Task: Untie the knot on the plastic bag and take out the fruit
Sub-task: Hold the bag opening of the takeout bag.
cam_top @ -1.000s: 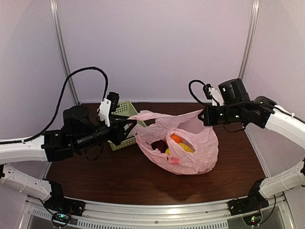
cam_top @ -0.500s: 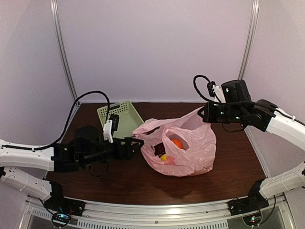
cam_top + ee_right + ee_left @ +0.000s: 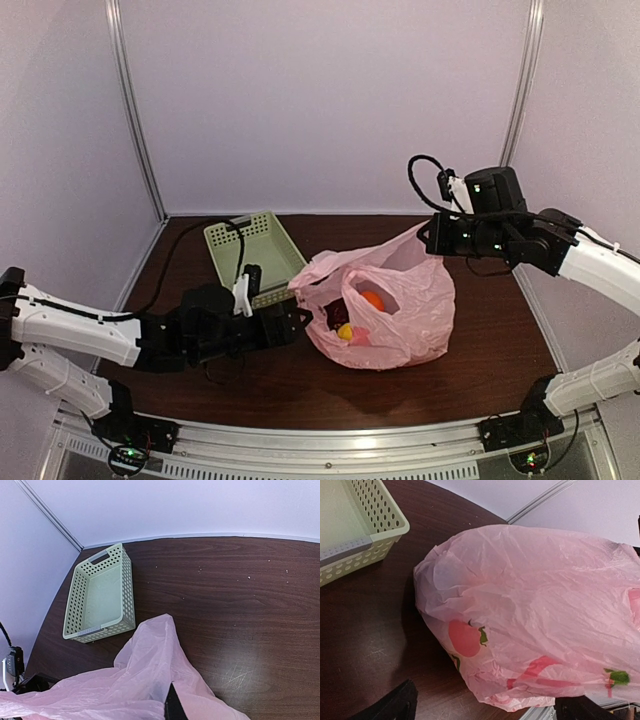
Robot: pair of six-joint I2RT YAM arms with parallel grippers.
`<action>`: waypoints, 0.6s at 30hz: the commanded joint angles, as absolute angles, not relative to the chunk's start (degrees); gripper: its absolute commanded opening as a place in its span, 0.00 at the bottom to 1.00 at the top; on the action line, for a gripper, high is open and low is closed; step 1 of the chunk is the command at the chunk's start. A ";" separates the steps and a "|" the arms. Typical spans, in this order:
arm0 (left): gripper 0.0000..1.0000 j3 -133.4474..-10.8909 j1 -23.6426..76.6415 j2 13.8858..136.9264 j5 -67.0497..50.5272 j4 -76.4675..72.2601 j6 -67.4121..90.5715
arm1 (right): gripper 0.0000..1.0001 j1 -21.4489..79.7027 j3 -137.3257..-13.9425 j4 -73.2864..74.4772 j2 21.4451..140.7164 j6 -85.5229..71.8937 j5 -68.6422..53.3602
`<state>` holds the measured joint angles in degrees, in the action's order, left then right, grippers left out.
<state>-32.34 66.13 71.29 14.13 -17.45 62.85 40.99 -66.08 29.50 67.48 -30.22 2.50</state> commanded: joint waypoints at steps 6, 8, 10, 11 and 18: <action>0.97 -34.64 66.62 80.01 10.17 -28.05 62.42 | 0.00 40.71 -65.39 27.51 66.21 -30.67 4.90; 0.91 -35.55 66.62 81.92 9.97 -28.13 61.85 | 0.00 40.78 -65.30 27.59 66.02 -30.72 5.46; 0.71 -36.32 66.56 83.15 9.33 -28.08 61.41 | 0.00 40.77 -65.30 27.83 65.77 -30.66 6.27; 0.56 -36.37 66.58 83.35 9.29 -27.93 61.31 | 0.00 40.74 -65.45 28.15 65.67 -30.54 6.97; 0.05 -33.91 65.14 78.90 10.09 -23.83 60.14 | 0.00 38.59 -70.68 33.15 66.35 -27.26 11.26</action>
